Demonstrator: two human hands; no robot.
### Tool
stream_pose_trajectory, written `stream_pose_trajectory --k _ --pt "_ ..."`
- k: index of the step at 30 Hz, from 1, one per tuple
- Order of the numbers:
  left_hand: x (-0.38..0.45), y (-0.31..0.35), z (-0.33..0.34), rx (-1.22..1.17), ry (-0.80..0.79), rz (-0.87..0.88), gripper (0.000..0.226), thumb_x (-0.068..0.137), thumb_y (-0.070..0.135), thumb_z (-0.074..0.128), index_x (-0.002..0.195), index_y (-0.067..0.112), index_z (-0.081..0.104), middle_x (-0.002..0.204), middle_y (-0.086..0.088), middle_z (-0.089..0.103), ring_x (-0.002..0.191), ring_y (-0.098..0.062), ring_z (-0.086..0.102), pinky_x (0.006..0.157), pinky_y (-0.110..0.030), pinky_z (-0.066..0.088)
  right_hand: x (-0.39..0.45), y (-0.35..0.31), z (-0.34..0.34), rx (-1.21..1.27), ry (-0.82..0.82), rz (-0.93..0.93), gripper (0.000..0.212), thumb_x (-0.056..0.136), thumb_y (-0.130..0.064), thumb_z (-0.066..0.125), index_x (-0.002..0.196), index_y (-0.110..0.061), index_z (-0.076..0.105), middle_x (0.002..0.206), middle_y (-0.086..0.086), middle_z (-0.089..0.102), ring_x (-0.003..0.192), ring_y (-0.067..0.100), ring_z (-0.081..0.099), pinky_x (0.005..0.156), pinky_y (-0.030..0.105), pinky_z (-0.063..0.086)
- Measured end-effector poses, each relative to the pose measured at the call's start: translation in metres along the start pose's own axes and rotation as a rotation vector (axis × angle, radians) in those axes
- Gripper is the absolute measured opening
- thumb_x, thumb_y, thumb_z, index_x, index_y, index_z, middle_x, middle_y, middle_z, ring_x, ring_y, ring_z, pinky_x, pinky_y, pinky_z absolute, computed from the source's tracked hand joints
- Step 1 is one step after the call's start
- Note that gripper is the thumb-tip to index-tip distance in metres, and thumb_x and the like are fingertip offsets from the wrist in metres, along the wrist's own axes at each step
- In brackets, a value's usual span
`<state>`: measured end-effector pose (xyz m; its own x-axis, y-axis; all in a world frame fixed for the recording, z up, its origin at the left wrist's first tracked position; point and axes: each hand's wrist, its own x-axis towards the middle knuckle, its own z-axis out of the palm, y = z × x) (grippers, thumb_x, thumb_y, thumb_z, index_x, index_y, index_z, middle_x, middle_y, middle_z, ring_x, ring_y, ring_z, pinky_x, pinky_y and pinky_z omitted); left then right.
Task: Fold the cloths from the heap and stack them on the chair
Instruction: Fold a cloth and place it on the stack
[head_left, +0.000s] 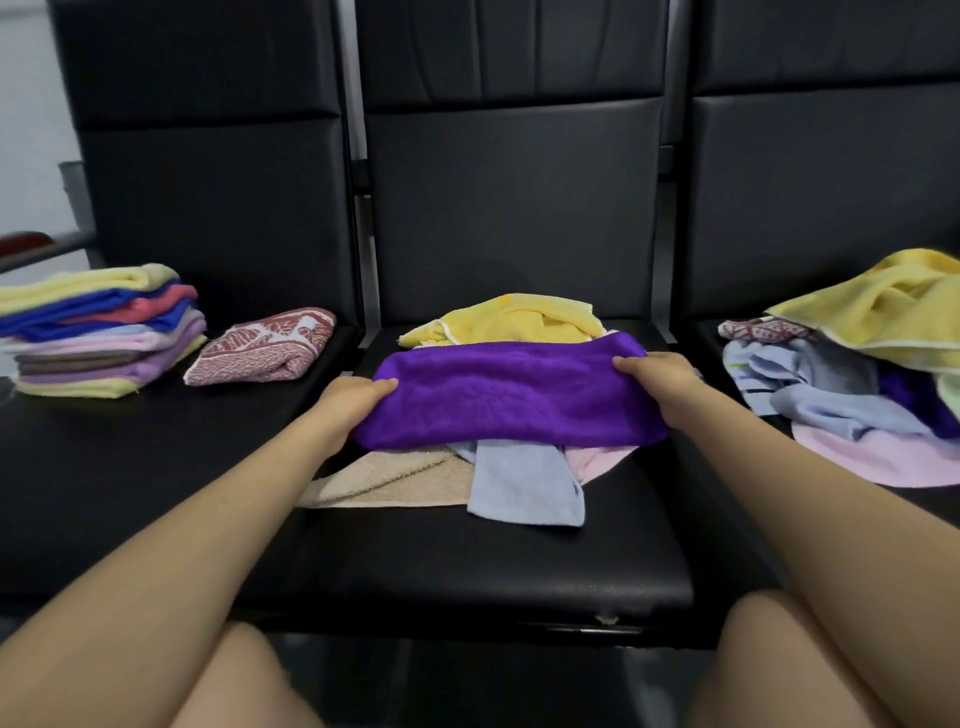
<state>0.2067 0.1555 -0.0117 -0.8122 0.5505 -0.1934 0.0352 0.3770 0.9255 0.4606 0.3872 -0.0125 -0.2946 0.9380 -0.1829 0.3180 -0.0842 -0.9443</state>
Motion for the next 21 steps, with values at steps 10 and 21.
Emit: stream_pose_trajectory --k 10,21 --pt "-0.034 0.011 -0.010 -0.256 -0.155 -0.069 0.009 0.098 0.021 0.052 0.096 0.021 0.061 0.093 -0.003 0.067 0.075 -0.015 0.063 0.063 -0.028 0.050 -0.022 -0.008 -0.026 0.494 -0.038 0.164 0.017 0.096 -0.031 0.056 0.086 -0.018 0.059 0.071 -0.001 0.069 0.064 0.016 0.062 0.048 0.023 0.050" --pt "-0.046 -0.004 -0.021 0.052 -0.141 -0.096 0.020 0.099 0.024 0.047 0.101 0.010 0.061 0.081 -0.006 0.058 0.066 -0.018 0.055 0.058 -0.025 0.047 -0.053 -0.039 -0.005 0.468 -0.144 0.100 0.009 0.094 -0.013 0.053 0.099 -0.009 0.060 0.083 0.007 0.063 0.067 0.017 0.059 0.048 0.022 0.051"
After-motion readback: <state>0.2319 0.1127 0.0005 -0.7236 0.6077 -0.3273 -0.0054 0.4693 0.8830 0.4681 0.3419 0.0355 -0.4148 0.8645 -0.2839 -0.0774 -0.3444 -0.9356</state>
